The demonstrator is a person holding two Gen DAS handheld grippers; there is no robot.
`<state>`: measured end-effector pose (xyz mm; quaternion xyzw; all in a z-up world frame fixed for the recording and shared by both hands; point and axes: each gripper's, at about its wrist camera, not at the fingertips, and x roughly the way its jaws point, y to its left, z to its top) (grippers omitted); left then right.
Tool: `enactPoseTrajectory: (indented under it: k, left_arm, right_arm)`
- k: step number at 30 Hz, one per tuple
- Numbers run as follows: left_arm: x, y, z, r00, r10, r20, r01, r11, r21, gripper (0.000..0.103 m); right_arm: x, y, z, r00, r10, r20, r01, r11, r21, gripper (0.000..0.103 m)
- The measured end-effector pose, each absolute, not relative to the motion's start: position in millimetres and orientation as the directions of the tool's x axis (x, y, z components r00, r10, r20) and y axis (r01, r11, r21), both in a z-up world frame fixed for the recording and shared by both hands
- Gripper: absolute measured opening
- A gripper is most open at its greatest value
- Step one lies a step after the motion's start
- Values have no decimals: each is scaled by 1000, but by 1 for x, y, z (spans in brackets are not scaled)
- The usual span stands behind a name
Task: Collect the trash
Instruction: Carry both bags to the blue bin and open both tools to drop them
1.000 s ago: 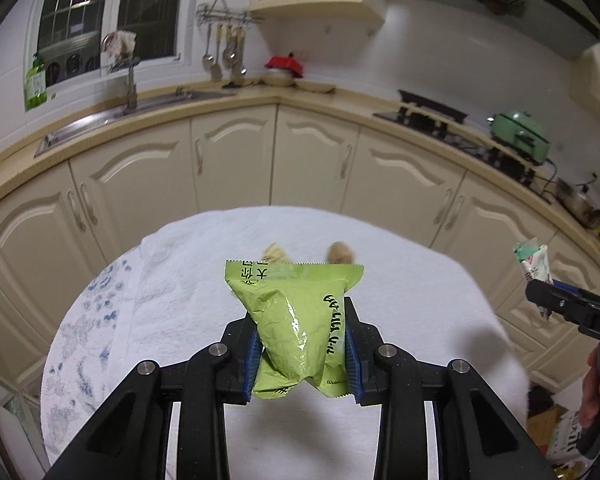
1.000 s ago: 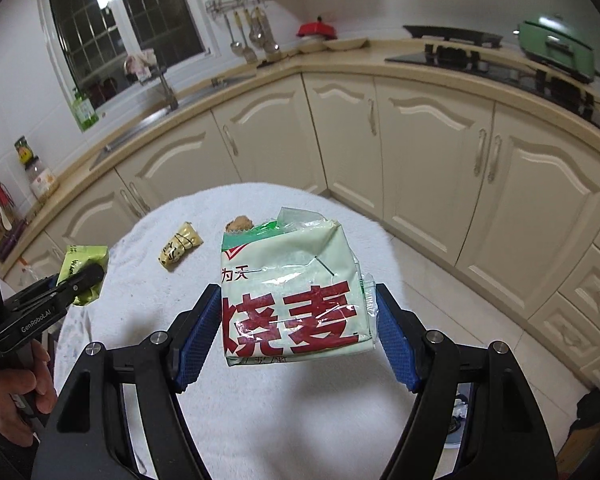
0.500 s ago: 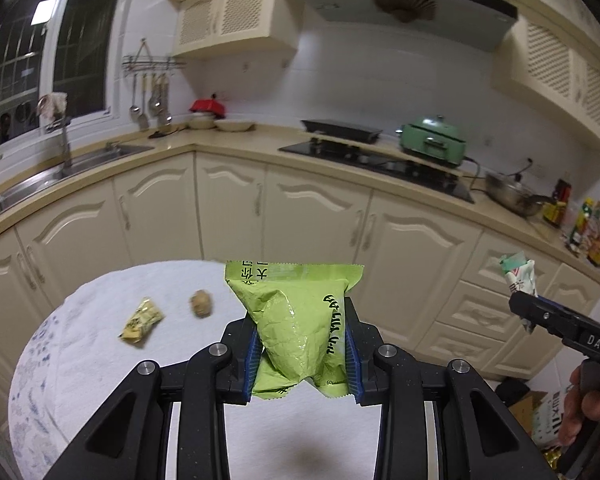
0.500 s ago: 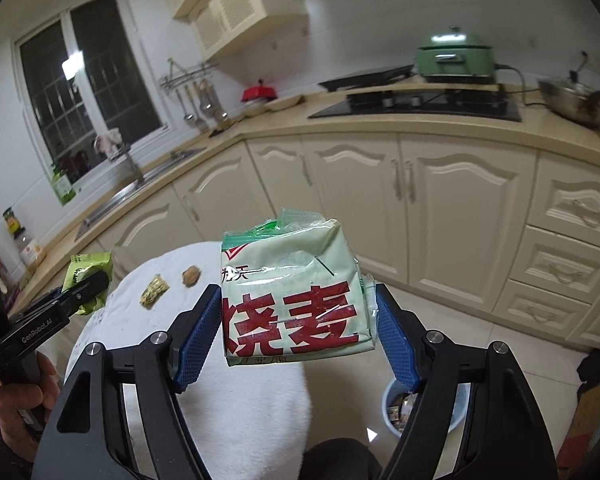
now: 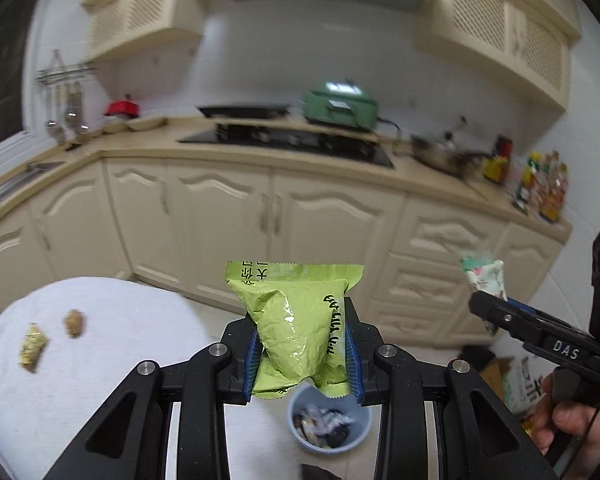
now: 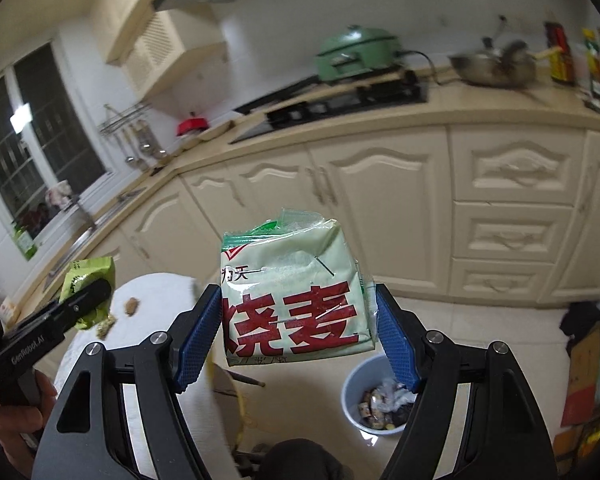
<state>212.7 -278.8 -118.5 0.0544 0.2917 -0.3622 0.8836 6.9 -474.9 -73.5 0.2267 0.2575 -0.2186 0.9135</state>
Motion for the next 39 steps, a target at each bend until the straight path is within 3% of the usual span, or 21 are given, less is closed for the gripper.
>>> enactPoseTrajectory:
  k: [19,22,24,27,28,39]
  left_arm:
    - [294,-458,-230,242,-466,-851,753,643,-138,33]
    - [321,-491,-243,214,-414,-884,754,646,-120,50]
    - [332,-501,-246,227,-404,-886,749,654,-107,76]
    - [341,-506,-241,271,-398,-876,738,671,-77,96]
    - [341,-507,-240,289,-397,-871,736,675,-63,98]
    - [297,-426,-184,400,-481,-780,707,703,-71,101]
  right_arm:
    - [28,-584,-225,608,-164,-777,653,660,371,77]
    - [38,-594,-249,569,-135,-811,673,644,365,79]
    - [38,-601,-259,556,-129,-821,691,620,371,87]
    - [36,-603,-261,548,-138,-825,708,602,369,97]
    - [35,-603,-260,546,-146,-825,713,599,366,103]
    - [23,-576,-213,571,-226,-789,718,604,347,103]
